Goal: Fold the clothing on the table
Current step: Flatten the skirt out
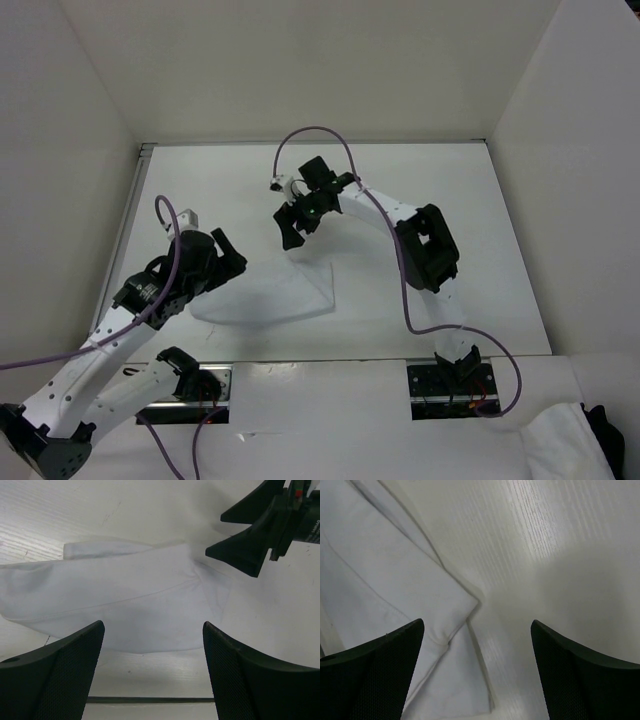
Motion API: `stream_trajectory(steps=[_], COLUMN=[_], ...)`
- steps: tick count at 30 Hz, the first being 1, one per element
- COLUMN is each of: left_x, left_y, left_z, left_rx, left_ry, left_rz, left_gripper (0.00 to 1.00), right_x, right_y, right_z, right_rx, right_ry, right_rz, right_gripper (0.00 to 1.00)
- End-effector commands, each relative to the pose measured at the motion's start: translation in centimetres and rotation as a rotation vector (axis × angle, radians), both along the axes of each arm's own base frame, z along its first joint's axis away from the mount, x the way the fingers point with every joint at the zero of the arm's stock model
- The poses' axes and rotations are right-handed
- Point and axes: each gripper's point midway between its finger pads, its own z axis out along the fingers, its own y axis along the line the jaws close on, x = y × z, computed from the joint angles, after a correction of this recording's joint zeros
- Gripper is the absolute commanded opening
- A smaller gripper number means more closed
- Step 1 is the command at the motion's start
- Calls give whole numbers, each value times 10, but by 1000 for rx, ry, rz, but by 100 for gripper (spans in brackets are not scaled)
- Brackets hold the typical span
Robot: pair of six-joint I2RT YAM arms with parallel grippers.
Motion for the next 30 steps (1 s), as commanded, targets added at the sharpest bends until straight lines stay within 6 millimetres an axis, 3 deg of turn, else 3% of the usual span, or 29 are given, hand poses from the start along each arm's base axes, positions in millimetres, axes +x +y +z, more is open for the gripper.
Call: stream_trajectory(steps=[1, 7, 11, 12, 16, 18, 20, 22, 23, 26, 30], left_x=[0, 0, 0, 0, 0, 0, 0, -1, -1, 0, 5], left_y=[4, 3, 3, 3, 3, 4, 4, 4, 4, 4, -1], left_z=[-7, -9, -9, -9, -9, -7, -7, -5, -5, -7, -16], left_rx=[-1, 4, 4, 4, 4, -1, -1, -5, -5, -1, 18], left_ry=[14, 22, 22, 22, 22, 15, 15, 7, 7, 14, 44], left_rz=[32, 32, 32, 32, 32, 32, 32, 32, 32, 32, 16], left_gripper=[86, 86, 86, 86, 86, 86, 86, 86, 86, 86, 86], right_x=[3, -7, -9, -15, -27, -27, -27, -25, -23, -4, 41], right_y=[17, 28, 32, 36, 41, 41, 39, 35, 34, 27, 6], right_z=[-14, -44, -48, -53, -58, -58, -60, -63, -64, -67, -36], right_rx=[6, -21, -21, -27, -34, -34, -47, -72, -82, -127, -112], right_ry=[6, 42, 40, 47, 71, 71, 72, 58, 50, -32, -162], right_rz=[37, 64, 73, 85, 111, 111, 105, 97, 90, 24, -91], right_gripper=[91, 86, 79, 74, 69, 62, 44, 34, 20, 0, 0])
